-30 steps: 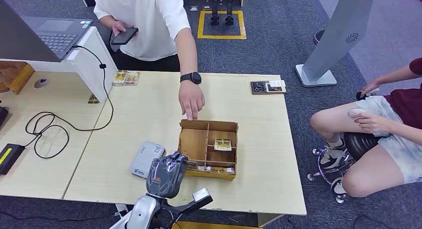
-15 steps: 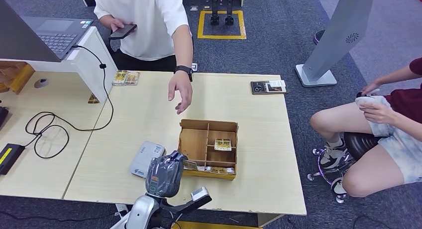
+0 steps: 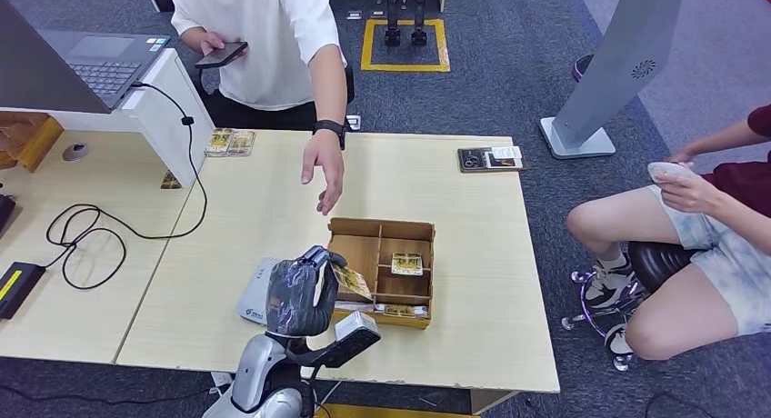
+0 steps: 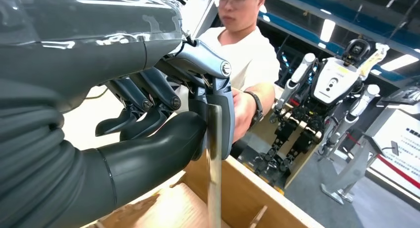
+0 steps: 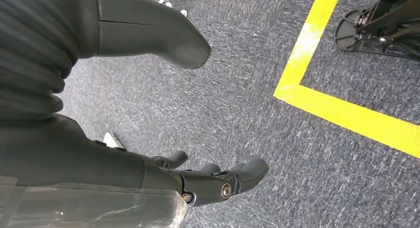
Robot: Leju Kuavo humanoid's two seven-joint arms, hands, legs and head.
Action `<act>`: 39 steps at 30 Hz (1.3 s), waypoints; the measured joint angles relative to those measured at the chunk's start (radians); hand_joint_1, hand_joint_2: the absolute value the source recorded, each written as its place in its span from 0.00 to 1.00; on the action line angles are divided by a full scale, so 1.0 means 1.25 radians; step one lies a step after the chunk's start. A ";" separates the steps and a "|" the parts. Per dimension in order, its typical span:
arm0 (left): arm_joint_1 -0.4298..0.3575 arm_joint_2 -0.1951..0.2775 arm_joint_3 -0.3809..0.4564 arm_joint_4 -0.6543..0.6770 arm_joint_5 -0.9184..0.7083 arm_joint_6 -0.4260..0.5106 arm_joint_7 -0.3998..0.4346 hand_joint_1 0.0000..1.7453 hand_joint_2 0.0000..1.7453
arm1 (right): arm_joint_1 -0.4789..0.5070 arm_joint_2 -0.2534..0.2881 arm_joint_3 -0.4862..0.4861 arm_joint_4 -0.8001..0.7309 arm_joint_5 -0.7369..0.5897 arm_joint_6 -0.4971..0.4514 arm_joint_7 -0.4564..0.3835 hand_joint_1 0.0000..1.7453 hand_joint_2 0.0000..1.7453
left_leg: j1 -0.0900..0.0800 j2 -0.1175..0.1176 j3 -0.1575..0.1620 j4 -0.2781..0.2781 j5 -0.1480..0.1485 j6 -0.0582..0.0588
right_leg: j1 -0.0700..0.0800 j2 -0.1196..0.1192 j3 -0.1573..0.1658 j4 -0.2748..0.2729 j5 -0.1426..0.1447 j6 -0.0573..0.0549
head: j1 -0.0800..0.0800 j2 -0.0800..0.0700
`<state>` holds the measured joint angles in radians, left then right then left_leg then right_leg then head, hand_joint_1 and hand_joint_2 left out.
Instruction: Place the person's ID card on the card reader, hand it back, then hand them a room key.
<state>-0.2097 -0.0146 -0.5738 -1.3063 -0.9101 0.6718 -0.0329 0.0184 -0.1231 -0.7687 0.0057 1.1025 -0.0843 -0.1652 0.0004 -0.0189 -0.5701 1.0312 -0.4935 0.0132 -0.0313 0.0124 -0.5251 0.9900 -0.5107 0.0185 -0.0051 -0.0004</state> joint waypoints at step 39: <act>-0.249 0.005 0.013 0.180 0.030 -0.012 0.118 1.00 1.00 | -0.025 0.001 0.018 0.000 0.088 -0.009 0.016 0.00 1.00 | 0.000 0.000 0.000 0.000 0.000 0.000 | 0.000 0.000 0.000 0.000 0.000 0.000 | 0.000 0.000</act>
<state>-0.5213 -0.0079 -0.5577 -1.0807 -0.8726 0.6570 0.1143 -0.0126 -0.1221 -0.7459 0.0053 1.2123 -0.0957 -0.1453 0.0005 -0.0189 -0.5701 1.0314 -0.4929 0.0127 -0.0313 0.0127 -0.5251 0.9904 -0.5103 0.0186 -0.0053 -0.0004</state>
